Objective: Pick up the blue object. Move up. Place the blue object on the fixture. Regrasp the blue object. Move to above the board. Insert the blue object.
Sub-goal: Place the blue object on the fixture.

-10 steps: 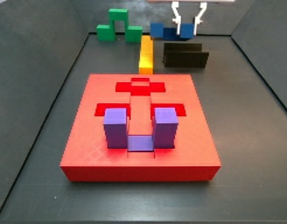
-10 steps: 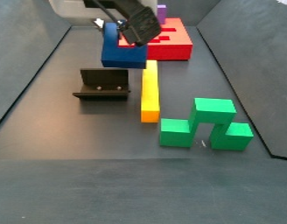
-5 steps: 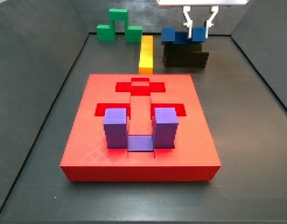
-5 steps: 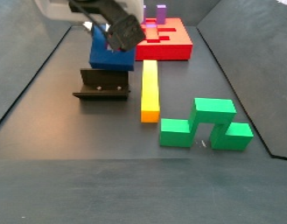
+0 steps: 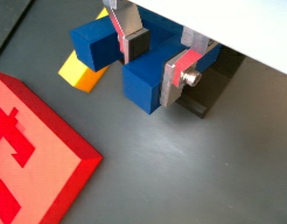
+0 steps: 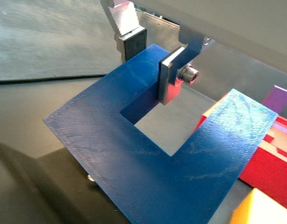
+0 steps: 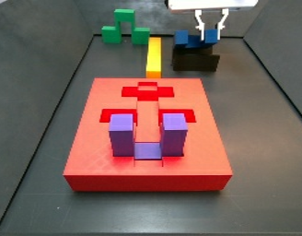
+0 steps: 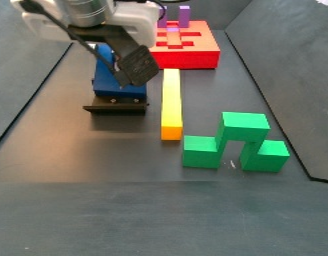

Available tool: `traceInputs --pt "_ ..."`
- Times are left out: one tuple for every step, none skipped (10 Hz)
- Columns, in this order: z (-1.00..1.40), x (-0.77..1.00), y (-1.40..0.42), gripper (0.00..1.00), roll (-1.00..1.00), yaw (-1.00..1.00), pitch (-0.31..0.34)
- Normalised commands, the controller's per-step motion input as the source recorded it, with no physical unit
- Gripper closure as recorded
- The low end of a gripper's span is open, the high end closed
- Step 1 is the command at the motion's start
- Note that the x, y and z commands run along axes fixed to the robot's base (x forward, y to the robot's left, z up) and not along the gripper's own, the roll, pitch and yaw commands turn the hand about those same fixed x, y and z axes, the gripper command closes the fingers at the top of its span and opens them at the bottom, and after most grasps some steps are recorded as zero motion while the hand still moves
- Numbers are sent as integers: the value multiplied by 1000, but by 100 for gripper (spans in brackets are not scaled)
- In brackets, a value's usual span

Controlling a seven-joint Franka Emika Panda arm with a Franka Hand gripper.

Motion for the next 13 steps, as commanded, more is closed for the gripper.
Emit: traceInputs --pt "-46 14 -3 100 -457 -97 -169" --pt "0 57 0 100 -597 -146 -200" --pt "0 11 146 100 -497 -129 -117" --pt "-14 74 151 100 -409 -97 -89" --pt "-60 69 14 100 -163 -94 -71" --pt "-91 103 0 100 0 -123 -23" --pt "-146 186 -3 100 157 -171 0" --pt "-166 209 0 100 254 -177 0" --pt "-206 220 0 100 349 -149 0" --pt "-243 189 0 100 437 -126 3" --pt "-234 160 0 100 443 -129 14" --pt "-217 77 0 100 383 -94 0" --pt "-234 26 0 100 326 -43 0"
